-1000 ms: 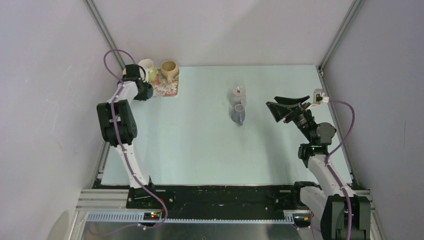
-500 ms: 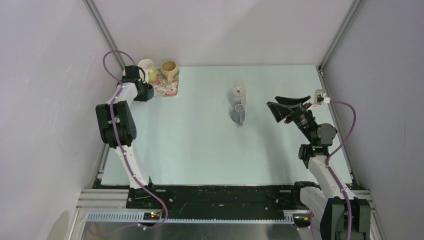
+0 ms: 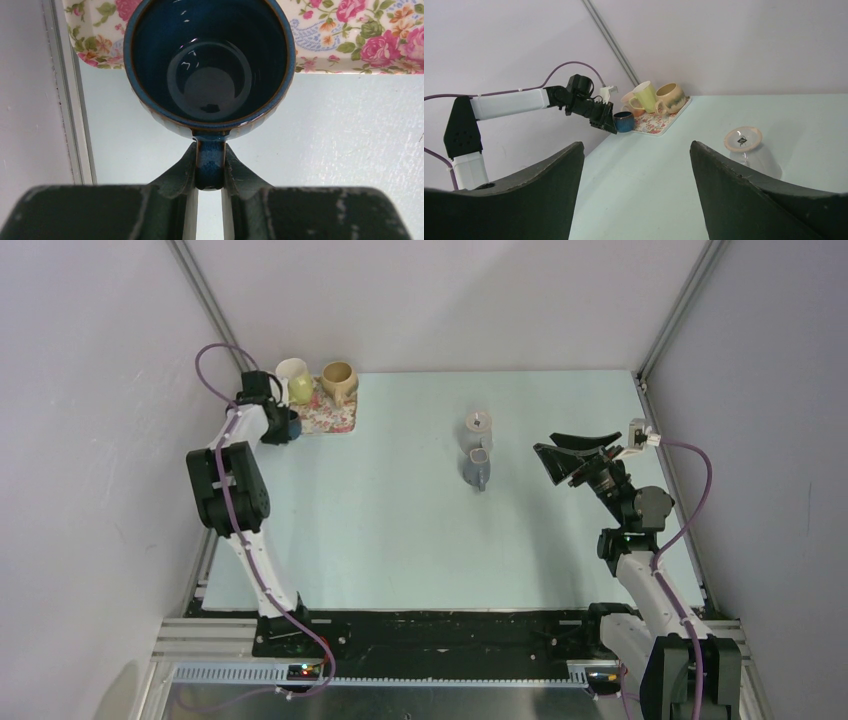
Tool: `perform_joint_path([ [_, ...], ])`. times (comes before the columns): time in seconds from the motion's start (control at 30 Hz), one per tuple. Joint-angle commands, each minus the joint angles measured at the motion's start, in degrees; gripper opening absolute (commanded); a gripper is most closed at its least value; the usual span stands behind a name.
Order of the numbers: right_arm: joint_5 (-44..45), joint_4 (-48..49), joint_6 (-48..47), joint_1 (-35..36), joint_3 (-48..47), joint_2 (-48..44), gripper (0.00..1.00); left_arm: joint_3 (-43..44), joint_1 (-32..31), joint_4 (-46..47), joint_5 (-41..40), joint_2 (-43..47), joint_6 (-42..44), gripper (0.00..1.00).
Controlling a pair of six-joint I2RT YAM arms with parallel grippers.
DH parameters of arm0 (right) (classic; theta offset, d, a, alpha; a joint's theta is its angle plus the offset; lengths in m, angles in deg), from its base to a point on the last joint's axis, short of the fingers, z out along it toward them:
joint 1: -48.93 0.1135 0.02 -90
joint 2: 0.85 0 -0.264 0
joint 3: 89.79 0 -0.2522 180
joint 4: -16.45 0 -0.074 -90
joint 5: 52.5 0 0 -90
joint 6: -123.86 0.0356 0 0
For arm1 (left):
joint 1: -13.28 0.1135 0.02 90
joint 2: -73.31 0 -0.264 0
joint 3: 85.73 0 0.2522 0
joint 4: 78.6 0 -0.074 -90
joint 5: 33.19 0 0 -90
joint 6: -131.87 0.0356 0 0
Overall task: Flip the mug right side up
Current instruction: Place the cup on the tray.
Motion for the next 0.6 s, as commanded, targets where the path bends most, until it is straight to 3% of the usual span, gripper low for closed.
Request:
perform_joint_path([
  [0.0,0.7,1.2,-0.7,-0.2,-1.7,-0.6,0.82,1.9,0.8,-1.8,0.5,0.4,-2.7,0.0],
  [0.47,0.6,0.9,-0.8,-0.4,-1.7,-0.9,0.82,11.9,2.5,-5.5,0.5,-5.2,-6.8,0.0],
  [0.57,0.6,0.7,-0.8,-0.4,-1.7,-0.9,0.82,12.7,2.6,-5.8,0.7,-5.6,-7.4,0.04],
])
